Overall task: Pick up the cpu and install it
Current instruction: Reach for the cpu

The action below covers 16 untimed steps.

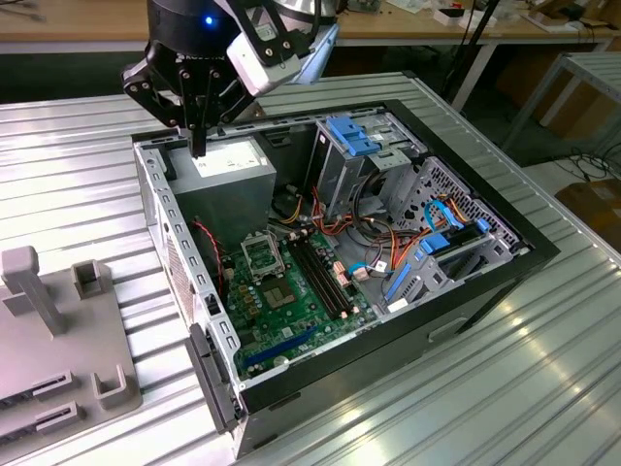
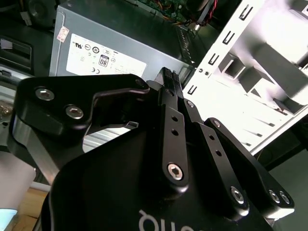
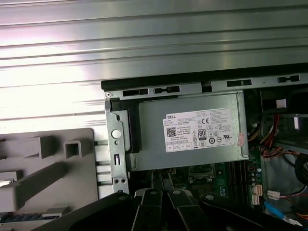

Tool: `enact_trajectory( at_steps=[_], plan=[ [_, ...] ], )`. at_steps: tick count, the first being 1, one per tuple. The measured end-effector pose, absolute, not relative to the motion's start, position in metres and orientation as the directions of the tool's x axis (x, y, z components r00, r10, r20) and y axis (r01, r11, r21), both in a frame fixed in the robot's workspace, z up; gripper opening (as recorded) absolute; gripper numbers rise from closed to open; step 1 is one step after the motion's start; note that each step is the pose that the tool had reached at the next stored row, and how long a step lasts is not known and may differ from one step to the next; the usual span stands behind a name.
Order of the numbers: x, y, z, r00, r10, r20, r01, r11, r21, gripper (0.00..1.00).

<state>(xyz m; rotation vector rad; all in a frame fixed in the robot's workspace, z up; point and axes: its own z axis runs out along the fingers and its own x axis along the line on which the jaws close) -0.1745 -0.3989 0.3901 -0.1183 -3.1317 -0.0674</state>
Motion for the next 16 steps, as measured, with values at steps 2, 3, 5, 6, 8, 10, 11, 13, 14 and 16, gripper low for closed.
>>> enact_trajectory(
  at_steps=[2,3,5,6,8,10,11,13,14,16],
  plan=[
    [-0.176,-0.3988,0.39,-0.997,0.075,0.01,0.076,0.996,0.043,0.11],
    [-0.1767,-0.3988,0.3899,-0.997,0.075,0.01,0.076,0.996,0.043,0.11],
    [-0.1776,-0.3988,0.3899,-0.997,0.075,0.011,0.076,0.996,0.042,0.11],
    [-0.1781,-0.3988,0.3899,-0.997,0.075,0.012,0.076,0.996,0.042,0.11],
    [-0.1795,-0.3988,0.3898,-0.997,0.075,0.013,0.076,0.996,0.042,0.11],
    [-0.1806,-0.3989,0.3897,-0.997,0.075,0.013,0.076,0.996,0.042,0.11],
    [-0.1812,-0.3988,0.3897,-0.997,0.075,0.014,0.076,0.996,0.042,0.11],
    [-0.1824,-0.3989,0.3896,-0.997,0.075,0.015,0.076,0.996,0.042,0.11],
    [-0.1829,-0.3989,0.3896,-0.997,0.075,0.015,0.076,0.996,0.042,0.11],
    [-0.1841,-0.3988,0.3896,-0.997,0.075,0.016,0.076,0.996,0.042,0.11]
  ],
)
